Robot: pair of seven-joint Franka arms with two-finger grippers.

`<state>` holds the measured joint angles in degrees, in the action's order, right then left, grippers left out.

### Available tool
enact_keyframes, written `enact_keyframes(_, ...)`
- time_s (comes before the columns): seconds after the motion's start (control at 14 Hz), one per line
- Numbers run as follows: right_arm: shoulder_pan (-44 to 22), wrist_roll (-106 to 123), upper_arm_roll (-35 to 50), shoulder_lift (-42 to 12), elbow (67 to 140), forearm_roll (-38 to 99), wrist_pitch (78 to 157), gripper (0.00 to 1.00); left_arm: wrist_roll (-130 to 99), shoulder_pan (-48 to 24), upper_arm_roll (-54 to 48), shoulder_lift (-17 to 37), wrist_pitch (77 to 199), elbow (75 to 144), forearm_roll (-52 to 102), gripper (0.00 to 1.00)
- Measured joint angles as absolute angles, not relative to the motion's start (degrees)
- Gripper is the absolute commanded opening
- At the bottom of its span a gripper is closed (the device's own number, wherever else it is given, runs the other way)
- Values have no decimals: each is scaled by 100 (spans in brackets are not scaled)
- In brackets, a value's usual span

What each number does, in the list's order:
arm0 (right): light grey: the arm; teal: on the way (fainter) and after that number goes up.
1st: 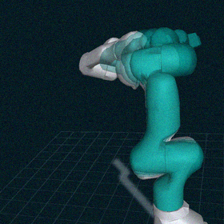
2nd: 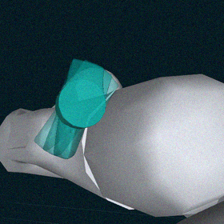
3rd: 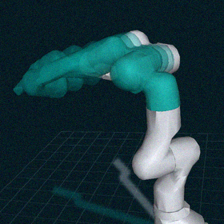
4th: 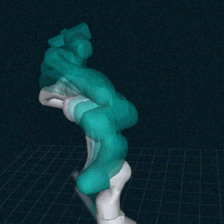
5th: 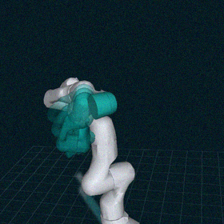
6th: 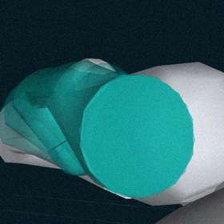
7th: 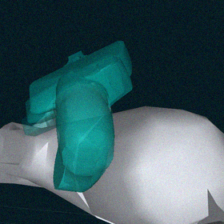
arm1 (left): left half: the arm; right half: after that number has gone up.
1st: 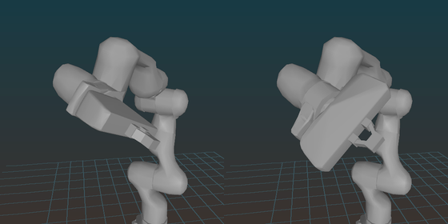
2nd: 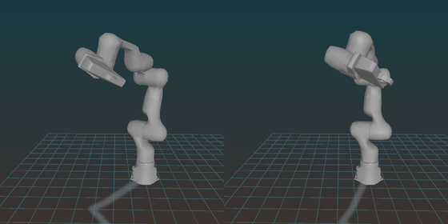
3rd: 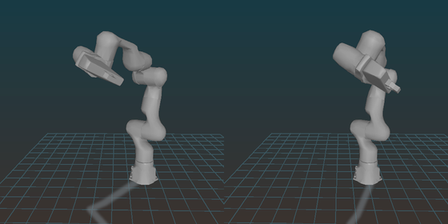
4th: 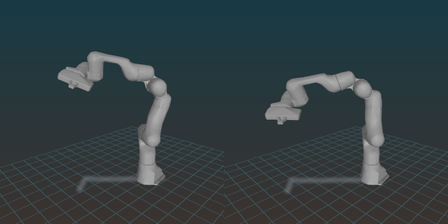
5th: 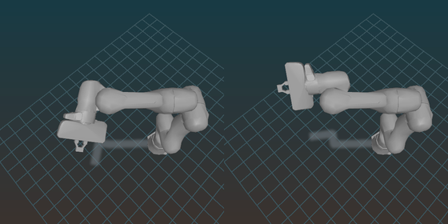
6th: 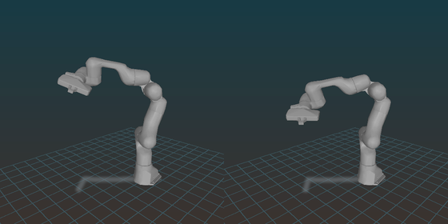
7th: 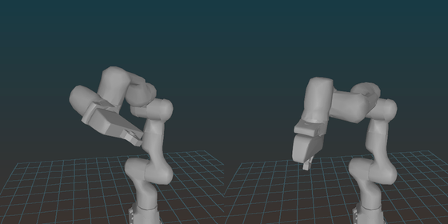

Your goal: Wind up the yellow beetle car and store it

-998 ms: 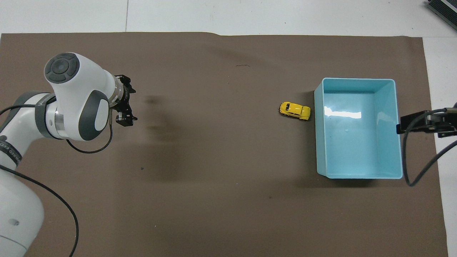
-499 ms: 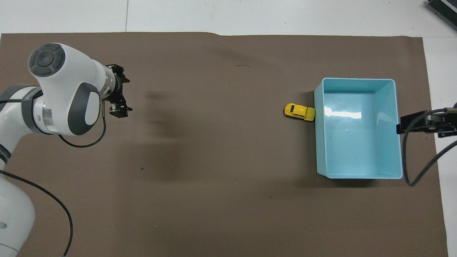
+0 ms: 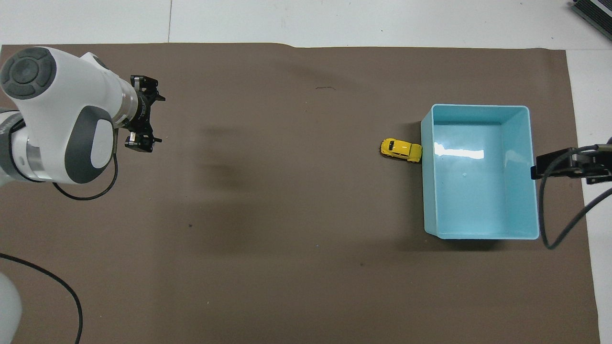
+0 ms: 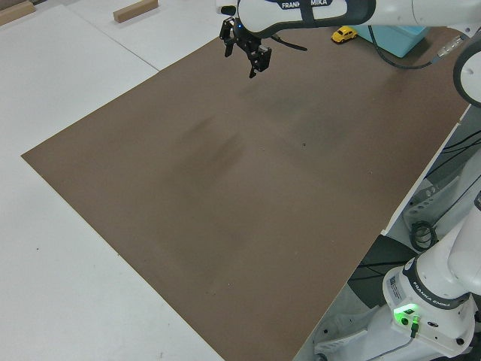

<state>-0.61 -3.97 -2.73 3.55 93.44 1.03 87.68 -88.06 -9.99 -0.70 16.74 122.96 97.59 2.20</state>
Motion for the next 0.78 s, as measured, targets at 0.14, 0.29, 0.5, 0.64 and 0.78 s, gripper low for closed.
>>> enact_keyframes(0.14,-61,-397,-273,355,9344,103,8768,100,-8003,-971,-28,1563,12044,9736,217,100)
enact_keyframes(0.29,-61,-397,-273,355,9344,103,8768,100,-7130,-909,-17,1452,11832,9697,217,100)
enact_keyframes(0.5,-61,-397,-273,355,9344,103,8768,100,-5922,-800,-11,1305,11697,9691,218,100)
enact_keyframes(0.64,-61,-397,-273,355,9344,103,8757,100,-5278,-790,-15,1230,11617,9691,216,100)
enact_keyframes(0.78,-55,-397,-279,357,9343,103,8558,100,-4340,-788,-17,1178,11511,9690,212,100)
